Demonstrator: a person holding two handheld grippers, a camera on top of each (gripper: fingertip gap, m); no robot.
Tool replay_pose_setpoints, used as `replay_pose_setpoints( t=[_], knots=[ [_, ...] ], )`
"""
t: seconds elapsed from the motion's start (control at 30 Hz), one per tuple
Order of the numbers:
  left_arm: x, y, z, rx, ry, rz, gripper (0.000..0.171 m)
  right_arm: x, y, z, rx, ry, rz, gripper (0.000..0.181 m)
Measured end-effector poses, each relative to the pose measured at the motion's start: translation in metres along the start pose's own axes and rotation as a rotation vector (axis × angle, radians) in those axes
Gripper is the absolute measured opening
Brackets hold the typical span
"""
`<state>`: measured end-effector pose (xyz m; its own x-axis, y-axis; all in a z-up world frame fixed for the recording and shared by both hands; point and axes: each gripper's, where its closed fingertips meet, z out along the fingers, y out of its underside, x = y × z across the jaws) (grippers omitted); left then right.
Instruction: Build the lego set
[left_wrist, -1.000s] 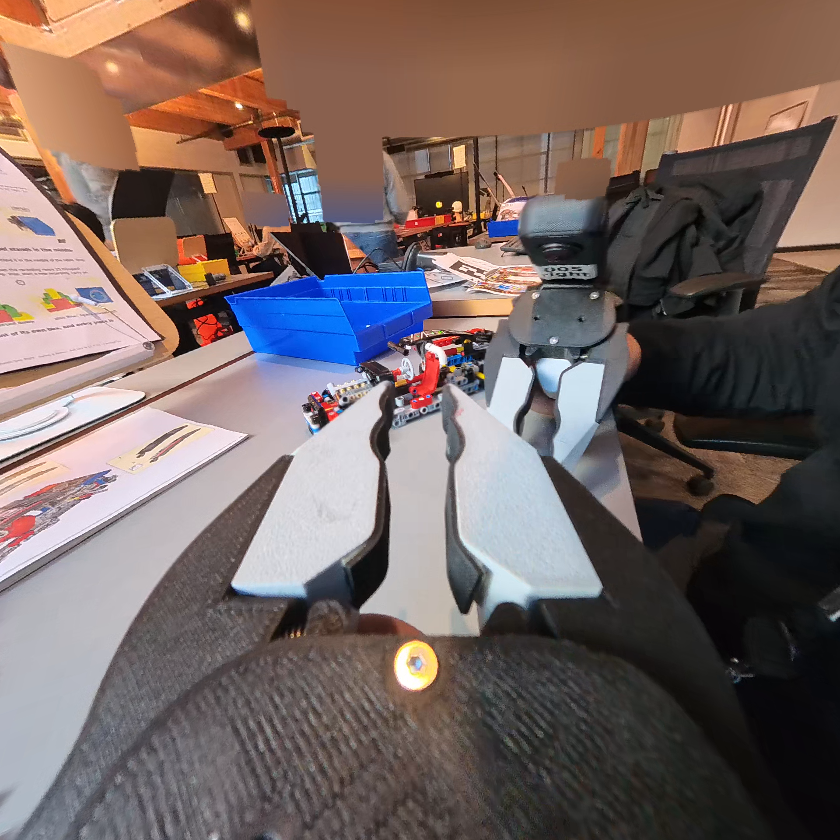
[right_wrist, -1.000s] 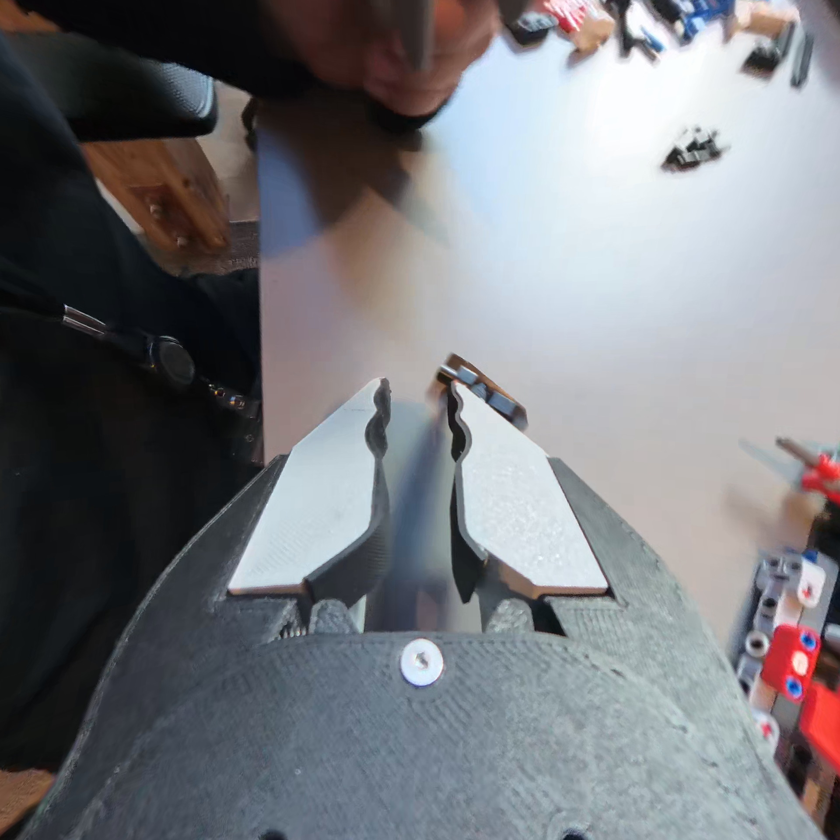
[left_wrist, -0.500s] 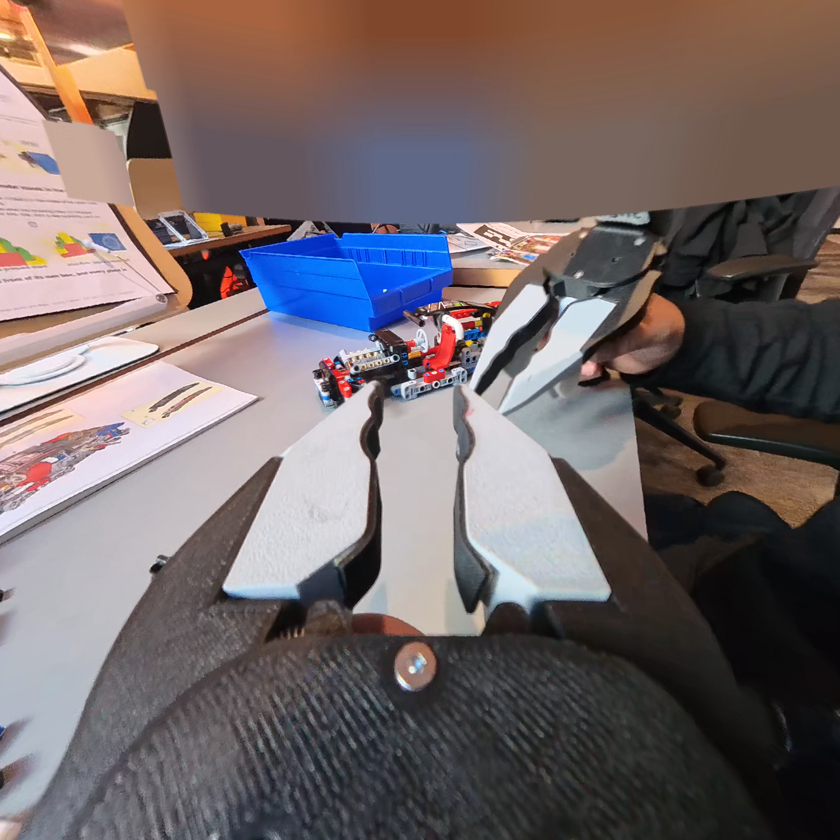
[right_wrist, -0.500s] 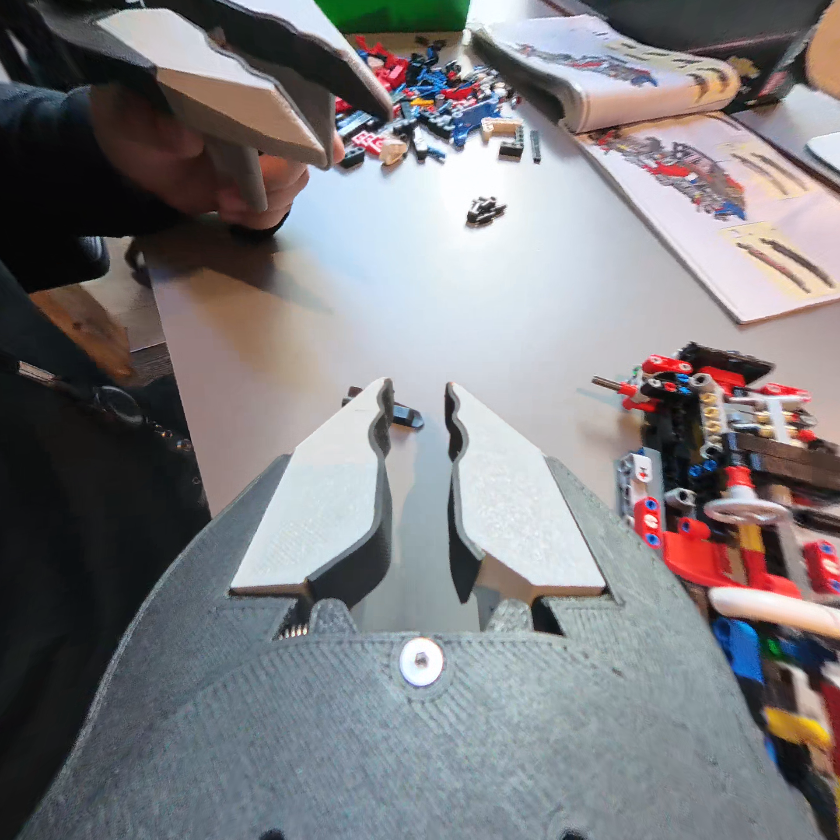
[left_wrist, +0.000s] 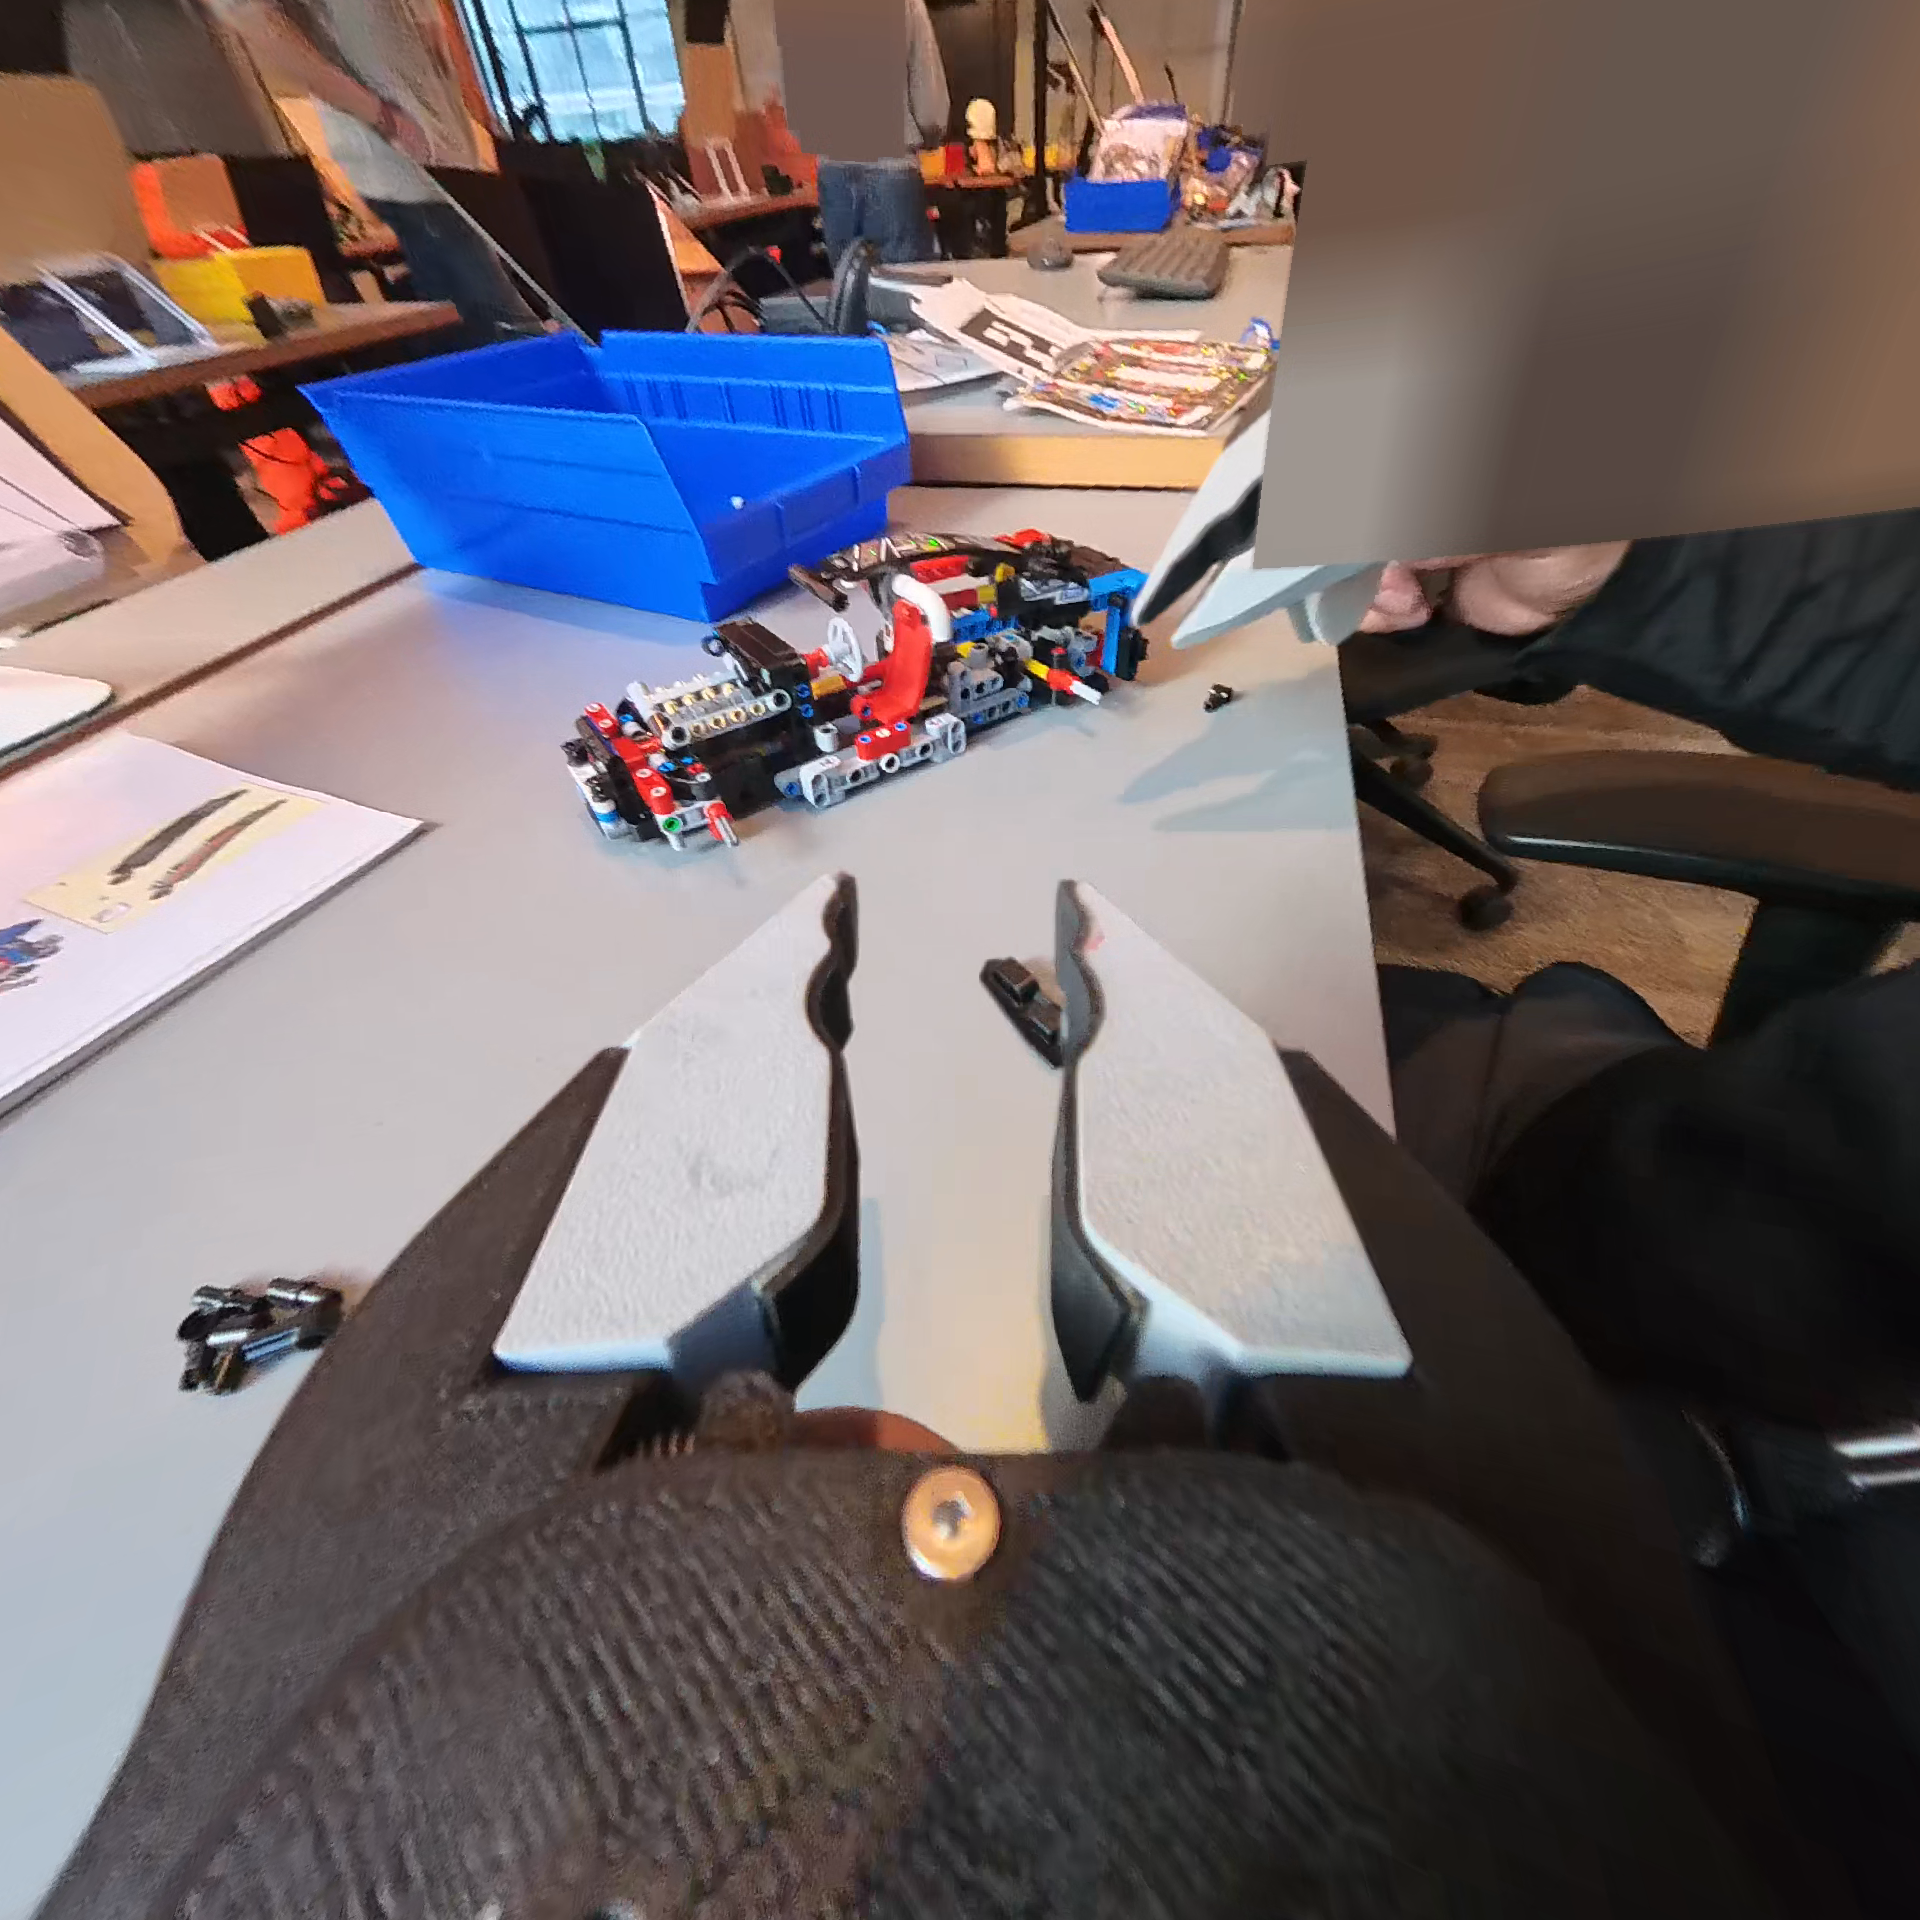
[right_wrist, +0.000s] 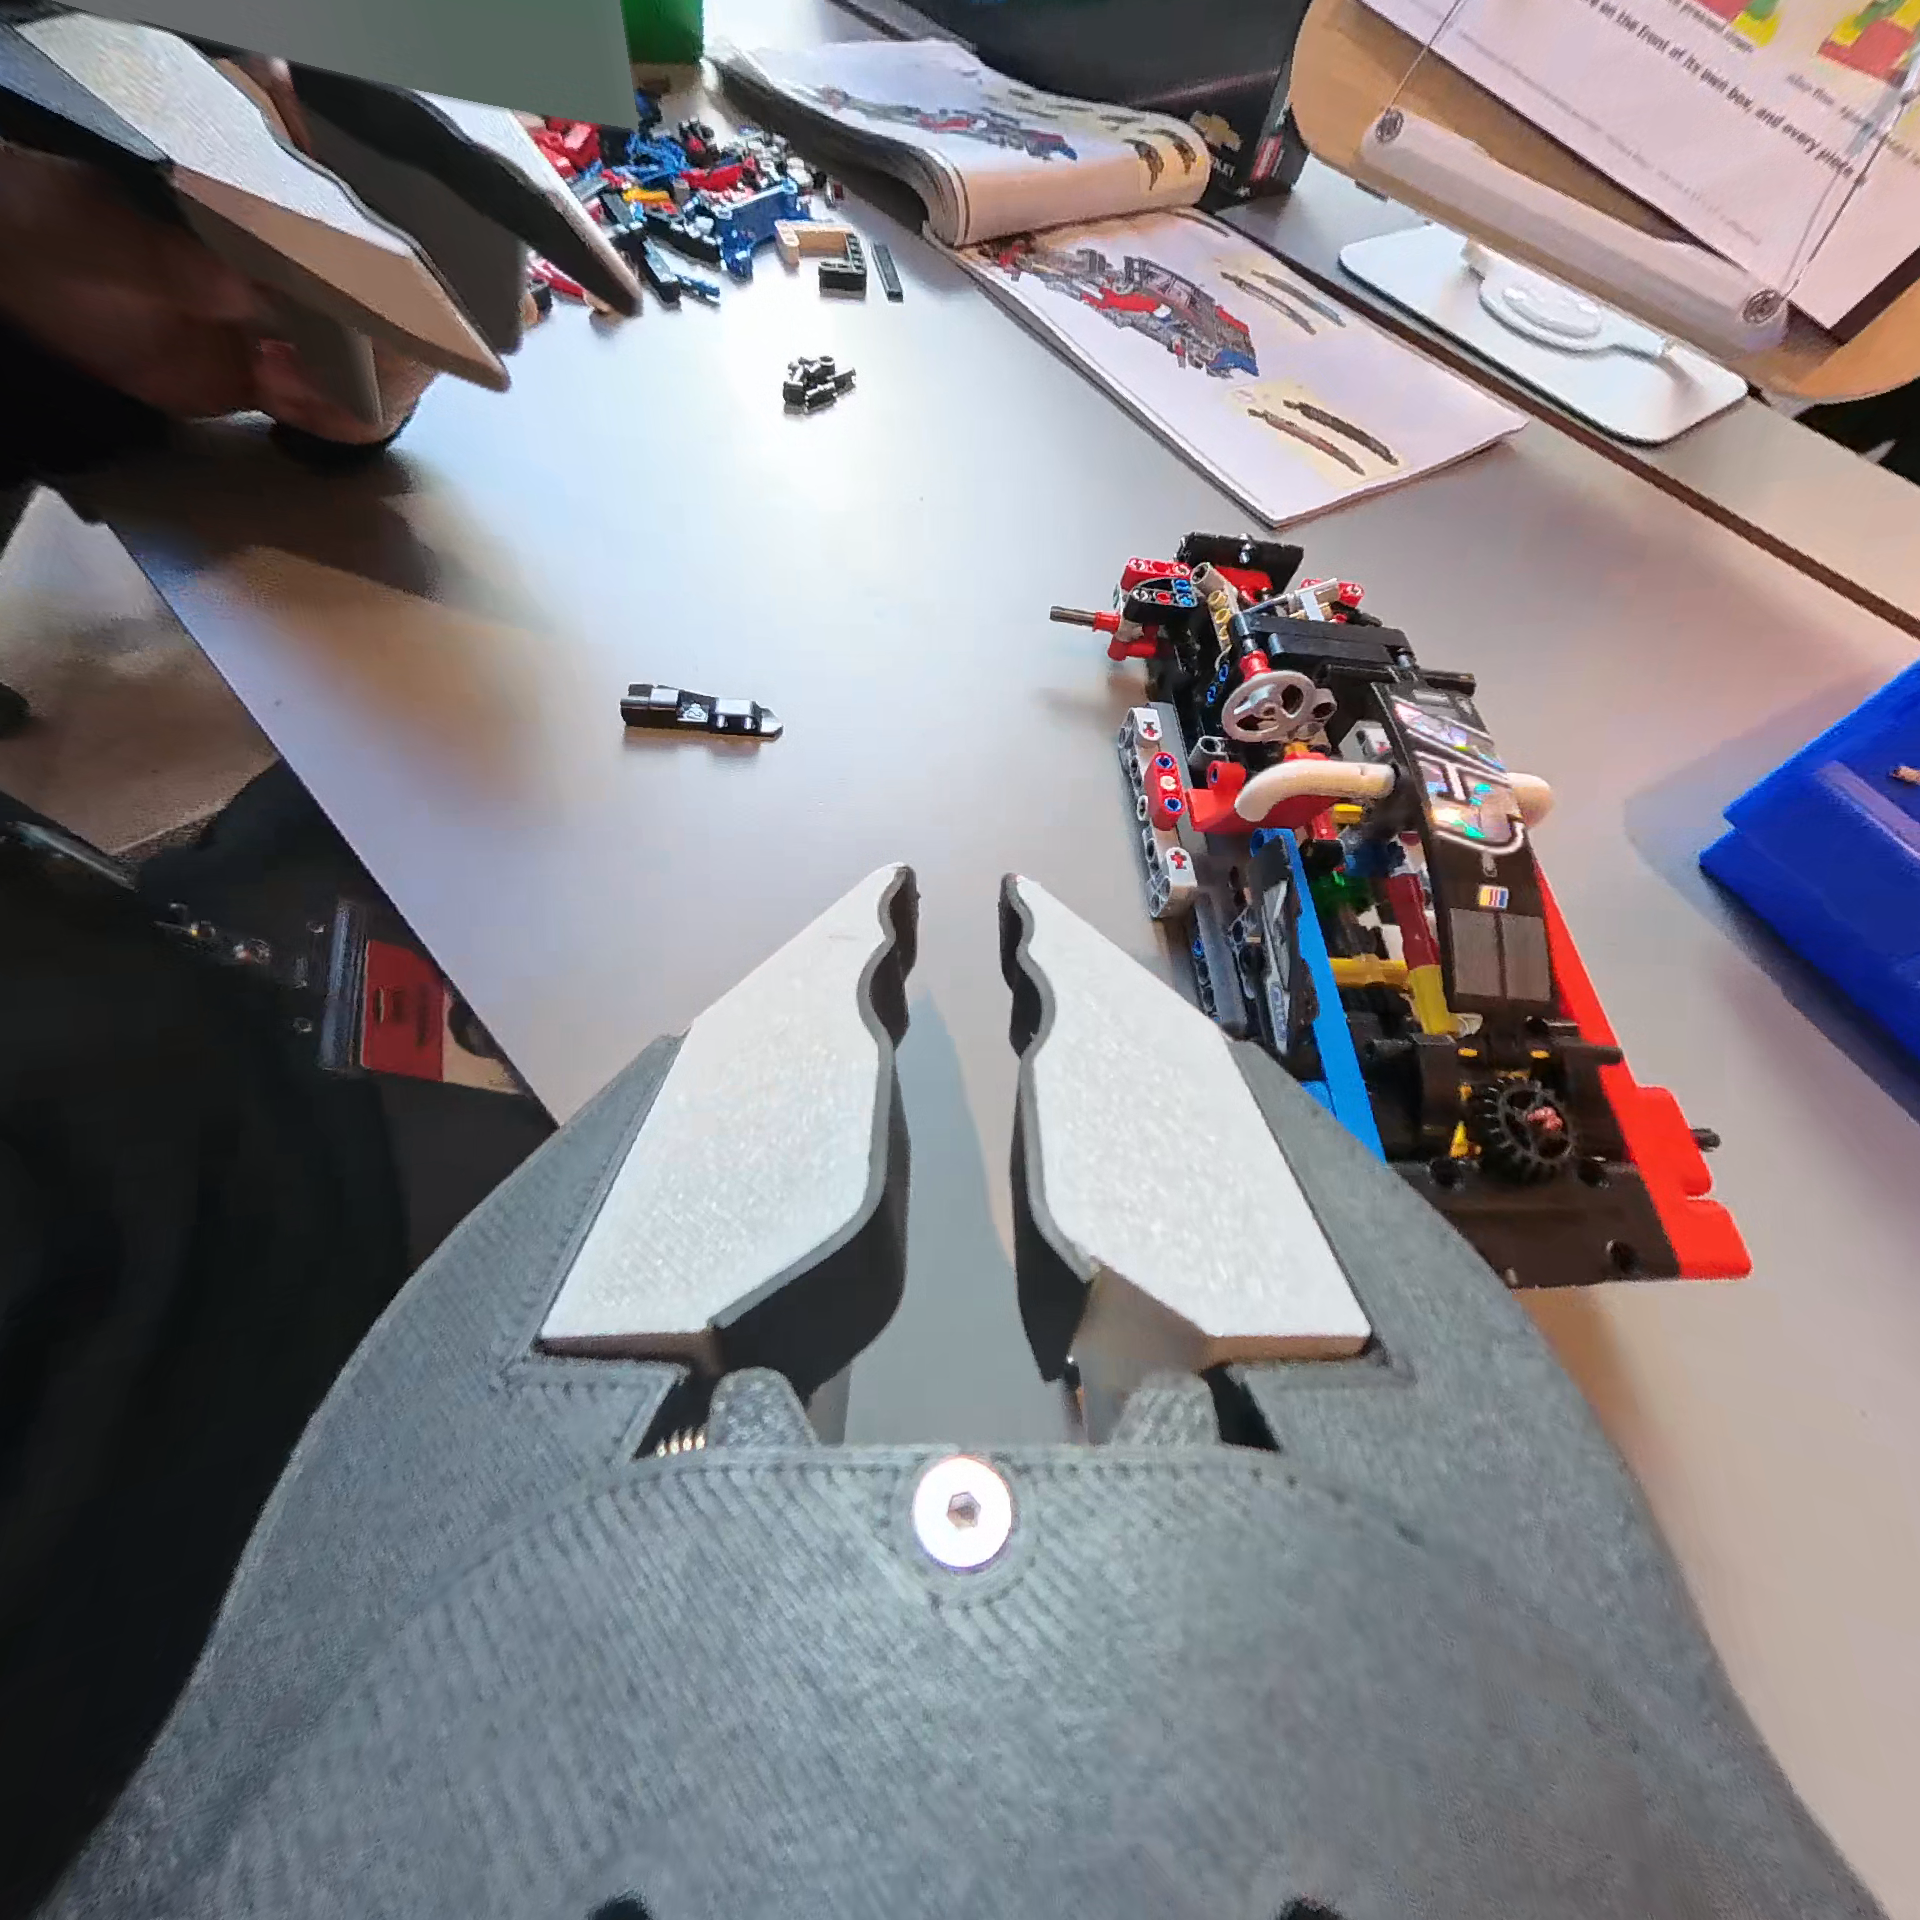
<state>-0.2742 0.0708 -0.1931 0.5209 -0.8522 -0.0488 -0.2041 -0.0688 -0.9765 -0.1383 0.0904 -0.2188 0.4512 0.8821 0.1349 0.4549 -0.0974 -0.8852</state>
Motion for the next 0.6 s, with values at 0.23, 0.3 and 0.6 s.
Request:
replay_pose_setpoints(
  t=[0.23, 0.3, 0.6],
  knots=[
    [0.004, -0.002, 0.000, 0.015, 0.024, 0.018, 0.033, -0.017, 0.001, 0.014, 0.026, -0.090, -0.058, 0.011],
    [0.005, -0.003, 0.000, 0.025, 0.028, 0.025, 0.033, -0.023, -0.004, 0.019, 0.034, -0.123, -0.079, 0.011],
    [0.005, -0.005, 0.001, 0.034, 0.016, 0.046, 0.032, -0.043, -0.024, 0.049, 0.075, -0.250, -0.111, 0.012]
  ],
)
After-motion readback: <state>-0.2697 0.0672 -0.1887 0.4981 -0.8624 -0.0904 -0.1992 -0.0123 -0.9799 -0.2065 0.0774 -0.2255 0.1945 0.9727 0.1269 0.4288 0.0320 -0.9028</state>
